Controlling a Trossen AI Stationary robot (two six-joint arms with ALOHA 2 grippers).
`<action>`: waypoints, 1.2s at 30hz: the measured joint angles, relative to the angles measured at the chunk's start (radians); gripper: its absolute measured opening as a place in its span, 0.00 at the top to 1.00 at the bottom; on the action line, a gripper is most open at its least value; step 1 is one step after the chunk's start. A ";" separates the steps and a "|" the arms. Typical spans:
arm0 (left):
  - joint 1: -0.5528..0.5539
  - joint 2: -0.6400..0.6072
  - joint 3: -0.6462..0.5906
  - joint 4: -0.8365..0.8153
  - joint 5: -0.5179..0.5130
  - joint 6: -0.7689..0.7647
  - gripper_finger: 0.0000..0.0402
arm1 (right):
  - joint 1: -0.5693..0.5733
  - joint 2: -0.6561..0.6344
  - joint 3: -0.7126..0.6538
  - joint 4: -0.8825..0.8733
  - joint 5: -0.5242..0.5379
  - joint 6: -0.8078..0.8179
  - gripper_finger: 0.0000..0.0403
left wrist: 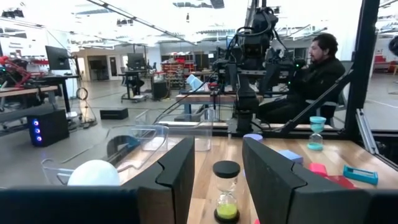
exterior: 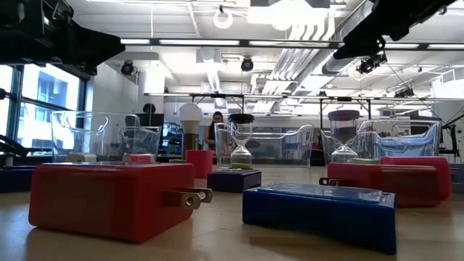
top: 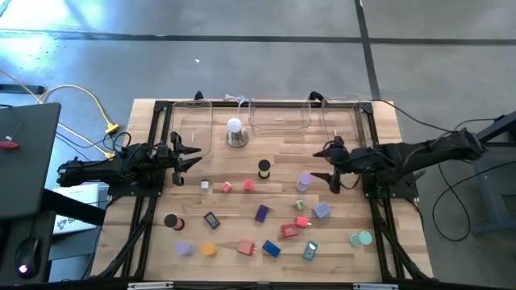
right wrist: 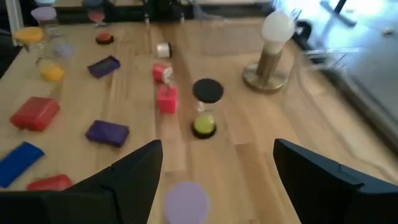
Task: Pick & Place Office items
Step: Put the right purple hourglass into the center transparent bin
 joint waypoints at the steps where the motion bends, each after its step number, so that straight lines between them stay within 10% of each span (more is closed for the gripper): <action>1: 0.000 0.000 0.000 0.000 0.000 0.006 0.68 | 0.000 0.024 0.008 0.015 -0.009 0.018 0.27; 36: 0.002 0.000 0.000 0.154 -0.035 0.286 0.68 | -0.003 0.391 0.008 -0.032 -0.037 0.239 0.27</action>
